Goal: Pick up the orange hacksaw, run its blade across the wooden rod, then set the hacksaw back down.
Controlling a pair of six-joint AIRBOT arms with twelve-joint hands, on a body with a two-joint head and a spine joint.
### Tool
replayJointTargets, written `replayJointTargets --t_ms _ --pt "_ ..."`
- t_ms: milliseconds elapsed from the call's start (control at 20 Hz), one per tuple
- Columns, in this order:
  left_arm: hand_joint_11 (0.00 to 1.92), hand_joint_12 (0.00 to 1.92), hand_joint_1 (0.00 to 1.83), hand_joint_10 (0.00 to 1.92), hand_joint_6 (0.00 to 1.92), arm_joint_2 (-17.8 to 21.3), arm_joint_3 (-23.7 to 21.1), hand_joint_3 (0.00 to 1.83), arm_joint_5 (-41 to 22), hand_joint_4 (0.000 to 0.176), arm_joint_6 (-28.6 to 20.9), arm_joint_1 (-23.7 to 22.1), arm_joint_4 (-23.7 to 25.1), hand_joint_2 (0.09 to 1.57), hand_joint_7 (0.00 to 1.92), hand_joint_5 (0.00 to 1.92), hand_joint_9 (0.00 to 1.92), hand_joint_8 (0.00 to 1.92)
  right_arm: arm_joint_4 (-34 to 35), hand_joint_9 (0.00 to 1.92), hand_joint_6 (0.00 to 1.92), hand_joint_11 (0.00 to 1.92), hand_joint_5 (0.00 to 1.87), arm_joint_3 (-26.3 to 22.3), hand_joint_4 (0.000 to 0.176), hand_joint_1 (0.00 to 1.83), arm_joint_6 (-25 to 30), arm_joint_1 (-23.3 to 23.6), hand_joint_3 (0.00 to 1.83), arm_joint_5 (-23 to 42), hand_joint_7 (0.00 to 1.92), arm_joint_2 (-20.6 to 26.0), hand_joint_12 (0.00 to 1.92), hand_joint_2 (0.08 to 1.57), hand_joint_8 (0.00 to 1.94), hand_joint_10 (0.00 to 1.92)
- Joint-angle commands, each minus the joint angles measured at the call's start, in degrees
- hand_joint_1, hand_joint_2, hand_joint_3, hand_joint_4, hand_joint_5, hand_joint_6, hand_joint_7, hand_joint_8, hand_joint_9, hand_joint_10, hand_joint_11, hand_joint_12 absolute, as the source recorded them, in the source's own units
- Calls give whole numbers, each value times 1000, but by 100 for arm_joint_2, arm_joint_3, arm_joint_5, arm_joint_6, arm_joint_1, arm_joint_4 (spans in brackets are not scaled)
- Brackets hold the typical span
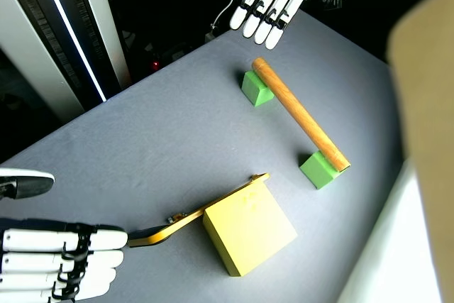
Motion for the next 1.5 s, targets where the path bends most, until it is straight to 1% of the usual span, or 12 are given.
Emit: replayJointTargets --t_ms 0,100,300,350,500,600,650,800,1000,1200,1300,1450 --pt "0 241 0 6 4 41 49 2 -446 0 2 -1 -382 1123 57 35 66 6 474 8 1 0 71 5 0 1109 152 -13 0 488 4 -7 287 1119 1 2" --pt "0 227 9 2 1 43 89 1 -359 0 1 110 -252 1126 53 29 61 2 810 34 4 0 85 9 0 1094 192 -121 0 471 24 -53 360 1104 5 7" --pt "0 257 38 2 1 66 89 0 -274 0 -34 250 -183 1114 46 19 64 0 1027 35 2 0 101 178 0 1086 337 -380 1 519 28 -97 325 1112 1 1" --pt "0 274 34 2 3 79 84 0 -243 0 -65 293 -151 1115 51 28 68 2 1043 30 0 0 88 233 0 1082 581 -535 3 602 22 -128 316 1119 0 0" --pt "0 321 51 3 4 91 102 0 -121 0 -83 412 -15 1108 67 46 82 3 1652 59 3 0 97 258 0 1125 683 -1019 0 1013 48 -294 370 1093 5 5" --pt "0 293 36 1 2 89 109 2 25 0 -87 481 -14 1120 59 33 77 1 1943 57 1 0 94 262 0 1170 750 -1188 0 1103 52 -423 369 1102 5 3" --pt "0 291 39 0 0 82 109 2 95 0 -96 517 -12 1121 58 30 75 1 2095 66 4 0 108 271 0 1178 751 -1238 0 1137 64 -482 408 1095 6 4" --pt "0 325 35 2 1 40 106 3 227 0 -127 604 124 1126 64 36 86 1 2259 47 0 0 68 405 0 1154 763 -1260 11 1141 34 -593 372 1144 0 0" --pt "0 321 21 3 3 -29 79 3 586 0 -132 693 127 1131 71 41 90 3 2632 65 5 0 104 433 0 1179 861 -1325 1 1179 66 -797 452 1138 4 3" --pt "0 301 57 2 4 -49 63 0 661 0 -136 787 148 1137 52 33 70 2 2595 48 1 0 81 454 0 1180 878 -1317 4 1178 41 -1052 416 1148 0 0" --pt "0 305 53 5 0 -89 84 0 782 0 -135 820 200 1133 57 27 79 3 2280 56 1 0 83 455 0 1177 1011 -1229 4 1040 38 -1095 485 1154 0 2" --pt "0 312 56 1 6 -154 124 0 868 0 -135 890 205 1131 58 29 77 2 1808 57 2 0 83 604 0 1184 1192 -1114 2 951 40 -1087 462 1152 1 1"
